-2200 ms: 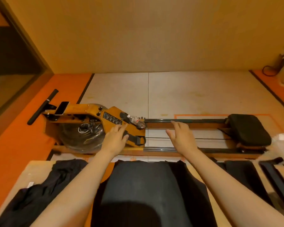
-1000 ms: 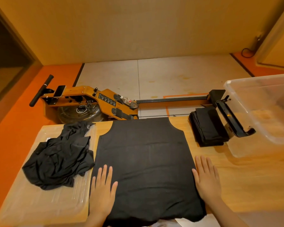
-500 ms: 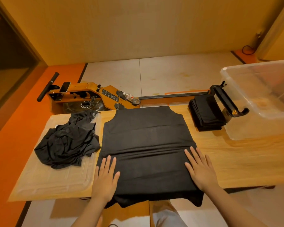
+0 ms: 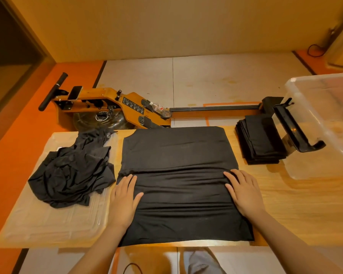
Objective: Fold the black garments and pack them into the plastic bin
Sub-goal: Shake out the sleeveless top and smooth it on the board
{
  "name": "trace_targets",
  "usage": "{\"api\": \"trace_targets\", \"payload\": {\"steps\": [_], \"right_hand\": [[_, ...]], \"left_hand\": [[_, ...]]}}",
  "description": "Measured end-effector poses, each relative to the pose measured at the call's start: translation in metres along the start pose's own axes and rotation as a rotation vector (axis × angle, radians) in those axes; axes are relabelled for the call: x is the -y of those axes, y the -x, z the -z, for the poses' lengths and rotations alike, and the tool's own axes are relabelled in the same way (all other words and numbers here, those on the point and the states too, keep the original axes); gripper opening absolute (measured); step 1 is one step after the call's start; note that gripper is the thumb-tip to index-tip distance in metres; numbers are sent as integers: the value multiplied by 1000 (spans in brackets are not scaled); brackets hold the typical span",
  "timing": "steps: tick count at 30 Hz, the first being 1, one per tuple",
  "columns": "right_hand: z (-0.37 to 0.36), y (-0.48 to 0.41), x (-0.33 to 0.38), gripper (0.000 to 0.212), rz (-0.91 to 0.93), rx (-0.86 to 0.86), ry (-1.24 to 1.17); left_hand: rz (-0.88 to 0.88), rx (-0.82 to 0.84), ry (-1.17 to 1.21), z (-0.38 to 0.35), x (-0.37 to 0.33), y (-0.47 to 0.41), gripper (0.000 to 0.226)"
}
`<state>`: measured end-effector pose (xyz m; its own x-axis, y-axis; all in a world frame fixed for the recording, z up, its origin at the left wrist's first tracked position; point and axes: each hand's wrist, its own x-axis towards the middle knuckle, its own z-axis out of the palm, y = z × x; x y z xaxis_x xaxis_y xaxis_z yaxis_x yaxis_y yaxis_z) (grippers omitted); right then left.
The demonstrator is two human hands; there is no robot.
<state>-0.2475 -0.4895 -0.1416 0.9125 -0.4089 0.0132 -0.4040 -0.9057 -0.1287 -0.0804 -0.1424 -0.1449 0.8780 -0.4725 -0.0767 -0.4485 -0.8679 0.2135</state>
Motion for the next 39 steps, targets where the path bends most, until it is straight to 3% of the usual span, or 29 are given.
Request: {"api": "trace_targets", "payload": {"steps": [4, 7, 11, 18, 25, 29, 33, 39], "right_hand": [[2, 8, 6, 56, -62, -16, -65], [-1, 42, 13, 59, -165, -58, -132], [-11, 90, 23, 66, -275, -71, -150], [-3, 127, 35, 38, -443, -146, -156], [13, 123, 45, 17, -554, -102, -209], [20, 122, 44, 20, -608, -122, -438], [31, 121, 39, 17, -754, -140, -790], [32, 128, 39, 8, -880, -147, -961]], "left_hand": [[62, -56, 67, 6, -9, 12, 78], [147, -133, 216, 7, -12, 40, 65], [196, -110, 342, 10, -13, 86, 65], [447, -88, 377, 16, -7, 121, 40], [533, -6, 382, 26, -1, 112, 23], [529, 2, 464, 26, 4, 112, 40], [599, -54, 653, 36, 11, 120, 41], [702, 9, 867, 32, 24, 130, 32]]}}
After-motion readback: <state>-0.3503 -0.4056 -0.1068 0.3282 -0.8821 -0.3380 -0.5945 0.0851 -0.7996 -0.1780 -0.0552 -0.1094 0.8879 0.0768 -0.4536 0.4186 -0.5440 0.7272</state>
